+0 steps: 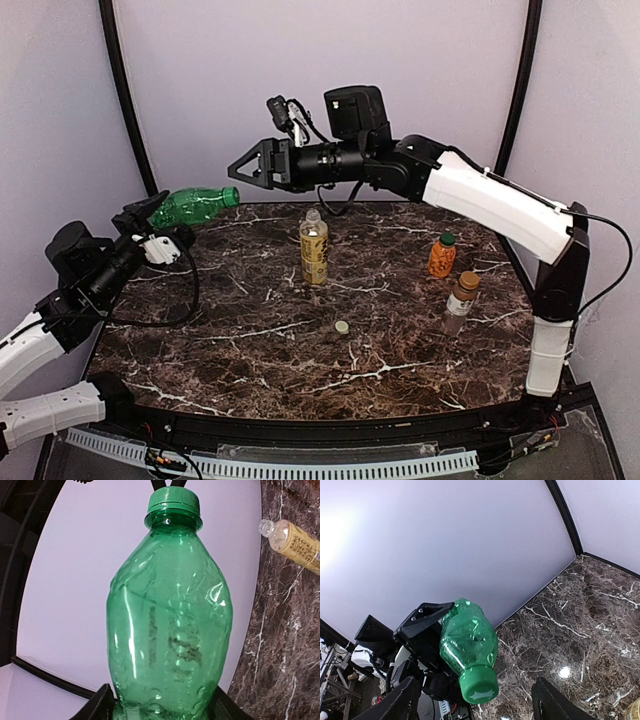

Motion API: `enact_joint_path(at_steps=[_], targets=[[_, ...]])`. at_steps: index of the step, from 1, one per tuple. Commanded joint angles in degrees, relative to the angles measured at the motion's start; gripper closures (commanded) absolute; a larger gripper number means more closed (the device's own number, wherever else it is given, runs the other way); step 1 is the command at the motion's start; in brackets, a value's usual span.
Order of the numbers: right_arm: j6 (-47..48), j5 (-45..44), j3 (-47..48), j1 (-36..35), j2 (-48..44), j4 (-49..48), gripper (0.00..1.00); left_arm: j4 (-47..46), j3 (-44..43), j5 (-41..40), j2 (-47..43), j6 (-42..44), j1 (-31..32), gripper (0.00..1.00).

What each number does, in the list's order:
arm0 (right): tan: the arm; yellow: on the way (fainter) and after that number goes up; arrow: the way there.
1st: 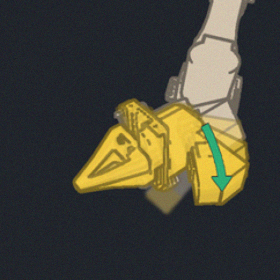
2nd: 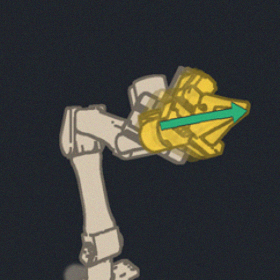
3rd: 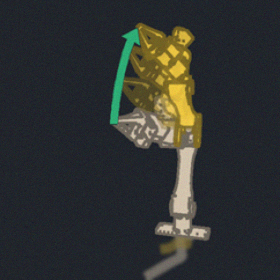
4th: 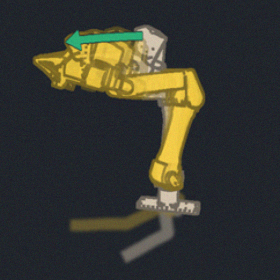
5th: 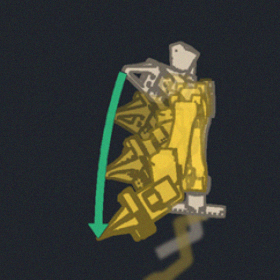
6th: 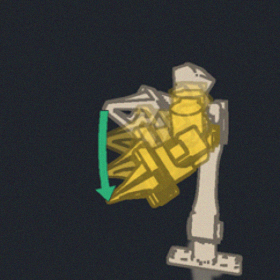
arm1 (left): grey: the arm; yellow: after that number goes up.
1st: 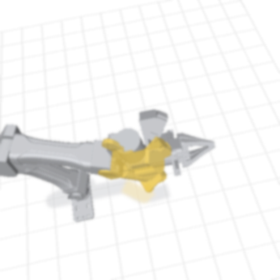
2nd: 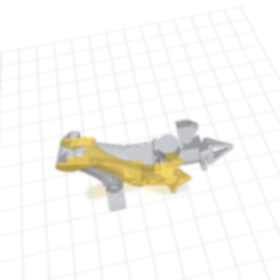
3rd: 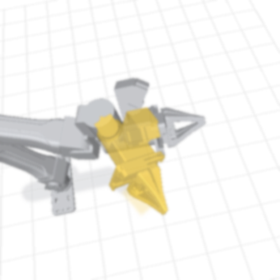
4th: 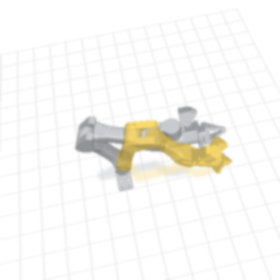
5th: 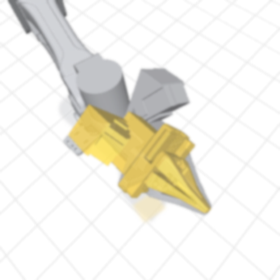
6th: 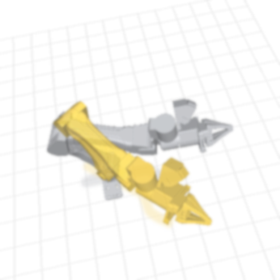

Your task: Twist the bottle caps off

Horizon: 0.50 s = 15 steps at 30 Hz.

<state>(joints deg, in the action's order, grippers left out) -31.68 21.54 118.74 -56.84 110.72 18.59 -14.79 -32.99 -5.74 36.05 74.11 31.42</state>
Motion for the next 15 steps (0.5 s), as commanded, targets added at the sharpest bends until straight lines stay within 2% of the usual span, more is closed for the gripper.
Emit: enact_joint_path(at_steps=[1, 9, 15], targets=[[-3.08, 3.12, 1.20, -0.20, 1.65, -2.91, 0.25, -10.09, 0.23, -5.34, 0.43, 10.32, 0.31, 0.70], [-3.91, 5.90, 2.87, 0.11, 4.30, -3.38, 0.25, -10.99, 1.72, -3.57, 0.22, 12.14, 1.01, 0.71], [-4.85, 8.03, 4.44, 0.23, 6.41, -5.31, 0.36, -11.20, 1.80, -3.15, 0.48, 12.43, 1.53, 0.71]])
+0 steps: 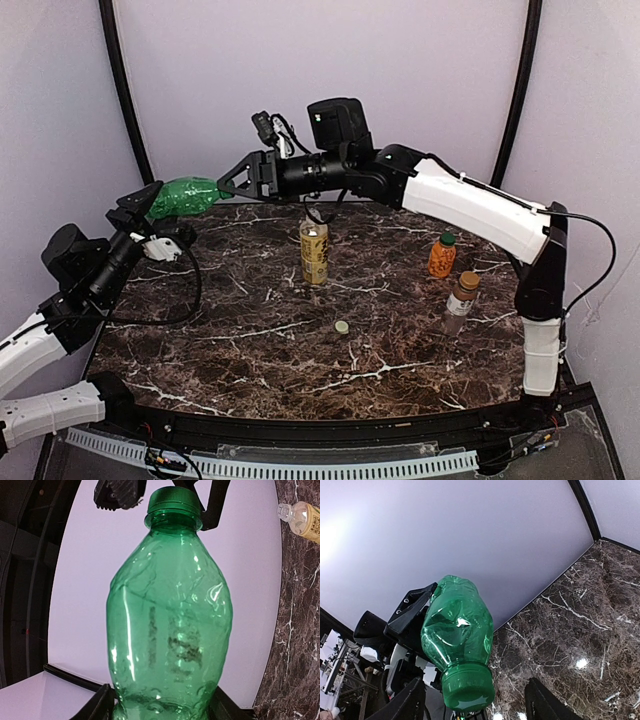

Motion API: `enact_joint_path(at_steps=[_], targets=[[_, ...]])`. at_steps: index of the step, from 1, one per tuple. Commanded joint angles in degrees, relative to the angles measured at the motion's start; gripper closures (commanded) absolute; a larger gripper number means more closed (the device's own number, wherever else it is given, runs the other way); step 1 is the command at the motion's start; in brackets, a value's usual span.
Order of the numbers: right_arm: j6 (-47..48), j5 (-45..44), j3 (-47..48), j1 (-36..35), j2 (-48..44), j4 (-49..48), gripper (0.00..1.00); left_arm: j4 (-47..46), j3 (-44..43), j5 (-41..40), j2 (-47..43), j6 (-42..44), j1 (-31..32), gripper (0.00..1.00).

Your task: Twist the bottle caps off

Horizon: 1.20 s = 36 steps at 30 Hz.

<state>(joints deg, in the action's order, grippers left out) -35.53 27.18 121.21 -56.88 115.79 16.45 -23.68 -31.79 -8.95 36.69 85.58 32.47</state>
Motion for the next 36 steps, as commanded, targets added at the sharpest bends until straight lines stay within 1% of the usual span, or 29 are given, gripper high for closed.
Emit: enact_joint_path(at_steps=[1, 4, 7, 12, 14, 15, 18, 20, 21, 22, 23, 24, 25, 26, 27, 29, 30, 32, 35, 36], targets=[[-1.17, 2.63, 1.79, 0.28, 1.44, -3.44, 0.41, -2.19, 0.55, -0.02, -0.14, 0.89, 0.48, 0.71], [-1.52, 2.95, 0.75, 0.37, 1.14, -4.02, 0.57, -1.68, 0.56, -0.33, -0.21, 0.59, 0.53, 0.71], [-1.67, 2.83, -0.60, 0.46, 0.38, -4.80, 0.65, -1.24, 0.71, -0.46, -0.21, 0.35, 0.58, 0.71], [-0.32, 2.88, -1.84, 0.49, -0.54, -5.49, 0.91, -0.49, 1.06, 0.22, -0.30, 0.34, 0.66, 0.72], [0.64, 4.32, -1.89, 0.55, -0.41, -5.76, 0.96, 1.06, 0.74, 0.71, -0.44, -0.18, 0.67, 0.73], [1.31, 5.20, -1.86, 0.55, -0.39, -5.95, 1.00, 2.71, 0.53, 1.04, -0.58, -0.93, 0.73, 0.74], [4.92, 8.49, -1.90, 0.46, -0.51, -6.46, 1.00, 7.40, -1.13, 1.96, -0.87, -3.70, 0.84, 0.75], [10.41, 10.26, -2.45, 0.04, -1.24, -6.07, 1.00, 15.19, -3.74, 3.85, -0.99, -8.27, 0.84, 0.75], [14.63, 10.65, -3.11, -0.33, -2.00, -5.47, 1.00, 22.68, -4.92, 6.14, -0.78, -12.03, 0.84, 0.75], [19.40, 10.39, -4.08, -1.10, -3.04, -4.73, 1.00, 26.52, -7.33, 7.46, -0.63, -14.13, 0.84, 0.75], [24.60, 9.57, -5.34, -1.90, -4.20, -3.88, 1.00, 33.64, -9.37, 11.17, -0.23, -18.15, 0.84, 0.75], [30.39, 8.35, -7.25, -2.68, -5.61, -3.32, 1.00, 36.53, -10.15, 12.96, -0.04, -20.09, 0.84, 0.75], [35.58, 6.87, -9.37, -3.68, -7.05, -3.20, 1.00, 40.89, -11.23, 15.82, 0.31, -24.38, 0.91, 0.75], [41.38, 5.06, -11.42, -4.81, -8.47, -3.10, 1.00, 42.57, -11.65, 17.22, 0.49, -26.55, 0.92, 0.75], [46.15, 3.28, -13.11, -5.92, -9.58, -3.02, 1.00, 45.04, -12.27, 20.11, 0.73, -30.59, 0.86, 0.75], [54.53, -0.08, -15.19, -8.07, -11.38, -2.49, 1.00, 47.47, -12.99, 24.52, 0.86, -35.88, 0.84, 0.75], [57.62, -1.73, -15.52, -8.89, -11.90, -1.98, 1.00, 47.97, -13.28, 25.87, 0.94, -37.70, 0.84, 0.75], [64.13, -3.48, -15.70, -9.97, -12.79, -0.17, 1.00, 49.23, -14.02, 30.26, 1.24, -44.17, 0.84, 0.76], [72.94, -5.31, -16.02, -11.70, -13.66, 3.27, 1.00, 50.67, -14.12, 38.66, 2.07, -50.67, 0.84, 0.76], [76.09, -5.45, -16.33, -12.40, -13.97, 4.93, 1.00, 50.45, -13.84, 40.42, 2.27, -54.09, 0.84, 0.76]])
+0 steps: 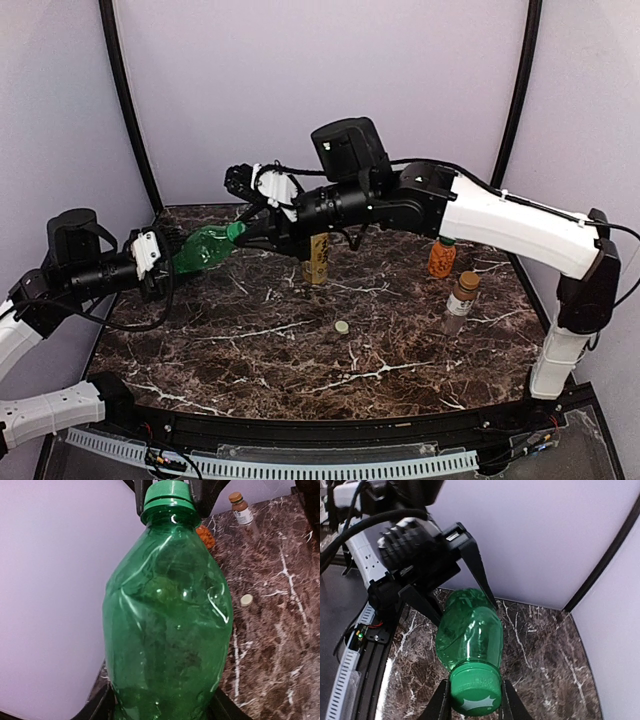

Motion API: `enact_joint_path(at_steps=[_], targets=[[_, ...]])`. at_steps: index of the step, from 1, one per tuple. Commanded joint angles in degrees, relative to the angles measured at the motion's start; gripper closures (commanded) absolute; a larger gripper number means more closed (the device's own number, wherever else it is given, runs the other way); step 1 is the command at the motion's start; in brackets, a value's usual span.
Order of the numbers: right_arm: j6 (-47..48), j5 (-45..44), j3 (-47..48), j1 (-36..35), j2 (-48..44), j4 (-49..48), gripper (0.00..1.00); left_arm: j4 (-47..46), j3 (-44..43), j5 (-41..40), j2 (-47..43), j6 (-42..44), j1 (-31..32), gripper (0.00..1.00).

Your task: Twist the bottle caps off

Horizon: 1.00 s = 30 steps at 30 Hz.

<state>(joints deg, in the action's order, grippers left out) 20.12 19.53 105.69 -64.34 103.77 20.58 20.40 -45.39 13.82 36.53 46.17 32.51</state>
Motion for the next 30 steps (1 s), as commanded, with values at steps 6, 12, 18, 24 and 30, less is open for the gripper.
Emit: enact_joint_path(at_steps=[6, 12, 18, 24, 30], targets=[[36.03, -2.94, -2.32, -8.74, -2.28, 8.02, 1.00, 3.90, 2.95, 30.93, 2.32, -23.17, 0.78, 0.76], [35.79, -5.82, -1.66, -8.76, -2.10, 9.51, 1.00, 3.20, 1.55, 27.85, 2.40, -21.57, 0.80, 0.77], [30.53, -10.02, -2.35, -8.66, -2.37, 6.09, 0.33, 4.23, 1.12, 25.12, 1.89, -19.05, 0.75, 0.78], [13.12, -10.68, -2.05, -6.74, -4.89, 1.31, 0.02, 0.87, 1.35, 13.87, 0.65, -15.80, 0.62, 0.81], [-16.79, -6.40, -1.31, -2.19, -6.51, -5.81, 0.01, -9.01, 2.33, -5.04, 0.74, -6.74, 0.62, 0.81]])
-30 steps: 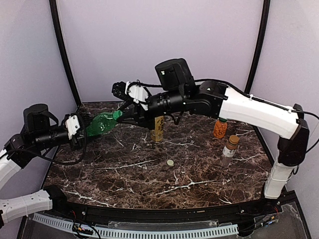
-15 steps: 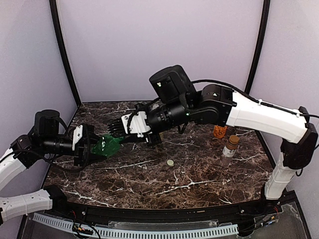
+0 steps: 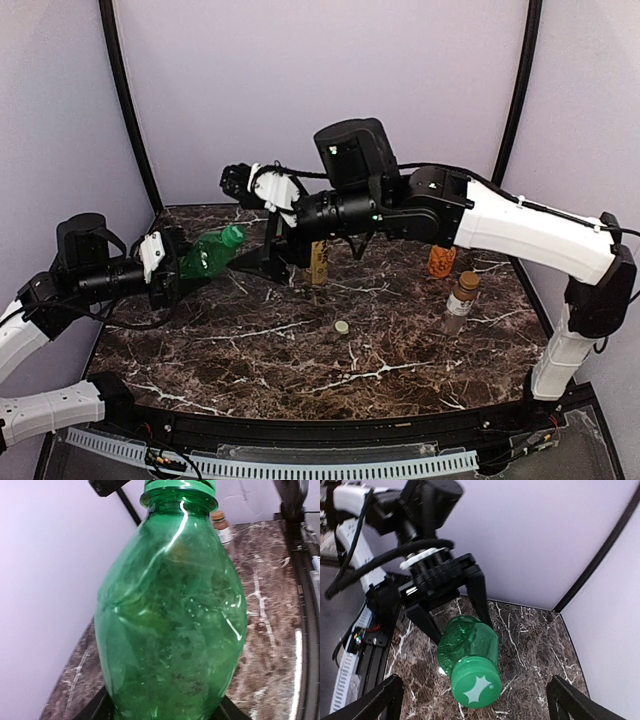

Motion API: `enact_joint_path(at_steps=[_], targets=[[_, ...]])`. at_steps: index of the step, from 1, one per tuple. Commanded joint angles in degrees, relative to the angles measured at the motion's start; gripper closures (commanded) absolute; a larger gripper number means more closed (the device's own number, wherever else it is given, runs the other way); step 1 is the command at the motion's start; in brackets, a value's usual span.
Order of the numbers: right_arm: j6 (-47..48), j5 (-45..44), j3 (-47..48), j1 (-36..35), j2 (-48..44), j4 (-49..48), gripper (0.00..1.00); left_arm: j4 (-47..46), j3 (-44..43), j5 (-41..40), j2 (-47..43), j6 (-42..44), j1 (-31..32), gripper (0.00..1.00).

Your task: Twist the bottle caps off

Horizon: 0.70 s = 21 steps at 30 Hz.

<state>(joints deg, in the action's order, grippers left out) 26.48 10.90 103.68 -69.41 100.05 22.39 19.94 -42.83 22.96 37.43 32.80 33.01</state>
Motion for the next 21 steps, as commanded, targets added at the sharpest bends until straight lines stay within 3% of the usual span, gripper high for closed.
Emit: enact_joint_path(at_steps=[1, 7, 16, 21], targets=[[-28.35, 2.25, 0.96, 3.36, -2.58, -8.51, 0.01, -11.80, 0.29, -18.76, 0.08, 9.49, 0.12, 0.81], [-52.49, -0.97, 2.66, 6.67, 0.46, -8.61, 0.09, -23.37, 2.01, -31.15, 1.40, 21.49, 0.54, 0.81], [-56.83, 0.03, 10.47, 7.70, 6.04, -8.24, 0.15, -29.63, 4.91, -33.11, 1.54, 33.18, 1.65, 0.80], [-59.07, 1.29, 11.38, 8.22, 7.90, -8.25, 0.24, -31.19, 5.45, -34.09, 1.82, 33.74, 1.95, 0.81]])
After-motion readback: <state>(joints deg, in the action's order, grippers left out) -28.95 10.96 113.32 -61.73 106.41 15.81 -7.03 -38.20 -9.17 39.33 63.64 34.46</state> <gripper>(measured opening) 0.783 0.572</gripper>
